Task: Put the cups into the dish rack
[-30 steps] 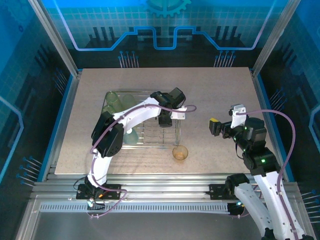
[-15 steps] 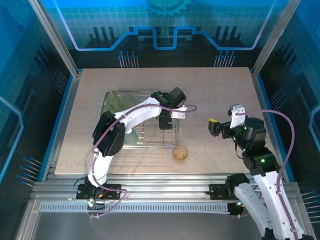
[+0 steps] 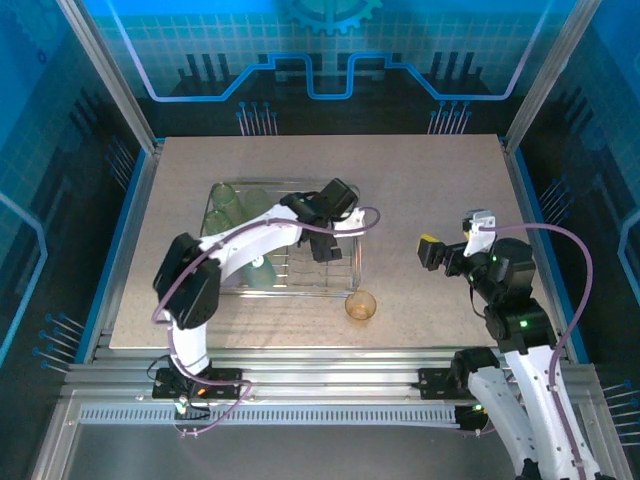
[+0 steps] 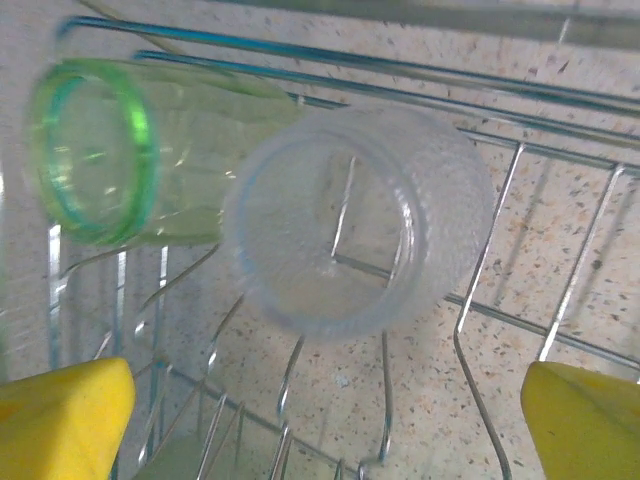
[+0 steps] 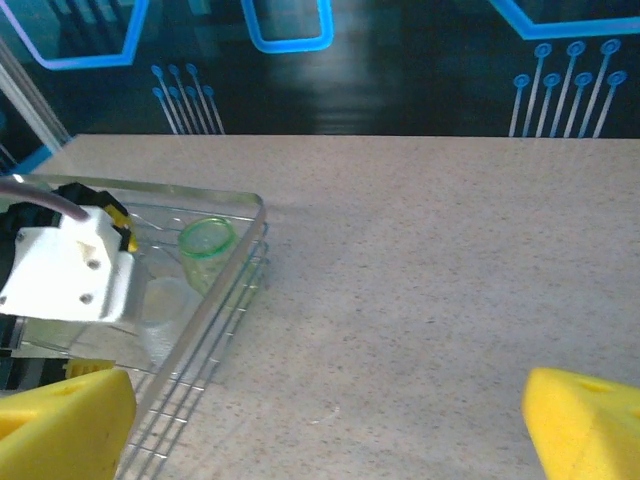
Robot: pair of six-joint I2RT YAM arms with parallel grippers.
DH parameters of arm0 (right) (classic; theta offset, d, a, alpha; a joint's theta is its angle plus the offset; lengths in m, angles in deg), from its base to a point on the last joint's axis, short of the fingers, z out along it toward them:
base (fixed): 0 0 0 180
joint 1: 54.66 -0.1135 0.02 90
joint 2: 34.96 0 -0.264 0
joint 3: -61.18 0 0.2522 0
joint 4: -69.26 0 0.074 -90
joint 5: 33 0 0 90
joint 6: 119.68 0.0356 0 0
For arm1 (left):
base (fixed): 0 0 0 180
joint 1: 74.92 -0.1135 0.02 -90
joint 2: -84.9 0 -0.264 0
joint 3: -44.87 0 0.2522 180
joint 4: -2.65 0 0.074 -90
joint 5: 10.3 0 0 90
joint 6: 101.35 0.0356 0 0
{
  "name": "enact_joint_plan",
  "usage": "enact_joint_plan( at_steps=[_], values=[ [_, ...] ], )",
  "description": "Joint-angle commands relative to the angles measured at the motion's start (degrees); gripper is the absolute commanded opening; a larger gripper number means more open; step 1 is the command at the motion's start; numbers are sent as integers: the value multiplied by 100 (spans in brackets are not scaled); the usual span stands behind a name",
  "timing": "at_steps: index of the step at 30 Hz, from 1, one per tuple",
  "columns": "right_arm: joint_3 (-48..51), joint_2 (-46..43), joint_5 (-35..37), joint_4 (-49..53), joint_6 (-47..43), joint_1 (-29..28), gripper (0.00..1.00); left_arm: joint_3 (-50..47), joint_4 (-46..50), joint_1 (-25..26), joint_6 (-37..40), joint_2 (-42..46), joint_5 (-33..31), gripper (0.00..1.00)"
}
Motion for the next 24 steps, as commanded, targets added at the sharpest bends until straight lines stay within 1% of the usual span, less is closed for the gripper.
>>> enact_joint_plan(
  at_steps=[1, 4, 7, 9, 11, 14, 15, 16, 18, 20, 22, 24],
  values=[
    [113, -1, -776, -375, 484, 234, 100, -465, -635, 22, -492, 733, 248, 99],
    [-64, 235, -868, -102, 674, 353, 100, -927, -1017, 21, -729, 1277, 117, 99],
    [-497, 617, -788, 576, 667, 387, 98, -1582, -1614, 20, -985, 2000, 203, 99],
    [-928, 990, -838, 1251, 649, 387, 97, -2236, -2356, -1, -1190, 2602, 529, 99],
    [-1351, 1404, -1031, 1867, 662, 378, 95, -3019, -3364, 2, -1488, 3255, 863, 99],
    [-1648, 1810, -1347, 2367, 873, 273, 92, -3914, -4543, 3, -1964, 3945, 1270, 99],
    [-1704, 1898, -1395, 2456, 1011, 187, 91, -4129, -4798, -3, -2103, 4073, 1331, 99],
    [-1705, 1963, -1490, 2434, 1184, 33, 91, -4298, -5018, 3, -2248, 4182, 1373, 99],
    [-1588, 2080, -1549, 2217, 1611, -504, 89, -4504, -5225, -4, -2461, 4295, 1531, 99],
    [-1573, 2296, -1103, 2157, 1831, -1349, 89, -4726, -5456, 3, -2662, 4400, 1728, 99],
    [-1624, 2569, -522, 2221, 1860, -2035, 89, -4956, -5764, 3, -2887, 4532, 1792, 99],
    [-1642, 2819, -148, 2308, 1902, -2409, 89, -5257, -6156, 3, -3048, 4724, 1853, 99]
  ],
)
